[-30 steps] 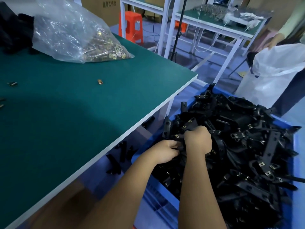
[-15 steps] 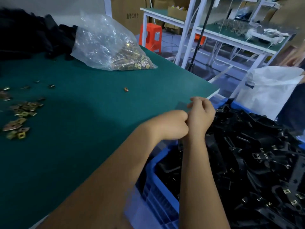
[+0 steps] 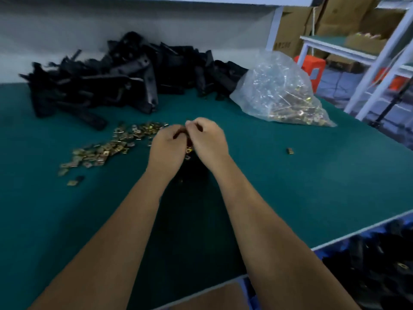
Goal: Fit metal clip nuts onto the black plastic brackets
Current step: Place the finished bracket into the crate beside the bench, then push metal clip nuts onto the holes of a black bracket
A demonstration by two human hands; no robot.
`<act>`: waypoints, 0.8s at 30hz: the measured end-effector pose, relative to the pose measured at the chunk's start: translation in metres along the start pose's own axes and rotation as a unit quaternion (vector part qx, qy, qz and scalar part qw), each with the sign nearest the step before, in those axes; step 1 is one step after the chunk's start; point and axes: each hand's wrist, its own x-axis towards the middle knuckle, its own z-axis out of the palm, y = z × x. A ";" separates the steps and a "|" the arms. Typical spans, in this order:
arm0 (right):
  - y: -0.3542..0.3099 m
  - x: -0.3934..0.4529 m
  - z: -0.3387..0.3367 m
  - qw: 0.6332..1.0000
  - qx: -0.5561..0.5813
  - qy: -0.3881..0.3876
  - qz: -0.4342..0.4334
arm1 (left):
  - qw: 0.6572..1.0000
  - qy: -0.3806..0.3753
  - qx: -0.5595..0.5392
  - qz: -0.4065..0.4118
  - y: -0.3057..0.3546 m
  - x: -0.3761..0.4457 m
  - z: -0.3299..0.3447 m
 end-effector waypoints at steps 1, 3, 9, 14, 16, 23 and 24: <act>-0.003 0.004 0.013 1.000 -0.011 -0.022 -0.007 | 1.000 0.029 0.004 -0.003 -0.010 0.004 -0.014; -0.009 0.013 0.036 0.997 -0.054 -0.055 -0.019 | 0.997 0.077 -0.001 -0.015 -0.027 0.011 -0.038; -0.012 0.030 0.081 0.968 -0.225 -0.065 -0.091 | 0.983 0.180 0.041 -0.019 -0.053 0.036 -0.086; -0.004 0.033 0.079 0.975 -0.184 -0.078 -0.094 | 0.970 0.195 0.141 0.032 -0.058 0.069 -0.111; -0.004 0.032 0.078 0.973 -0.189 -0.083 -0.103 | 0.966 0.175 0.185 0.034 -0.058 0.089 -0.110; -0.005 0.033 0.081 0.970 -0.207 -0.063 -0.110 | 0.958 -0.028 0.253 -0.128 -0.058 0.159 -0.088; -0.005 0.034 0.082 0.971 -0.206 -0.061 -0.109 | 0.960 -0.025 0.245 -0.135 -0.062 0.161 -0.086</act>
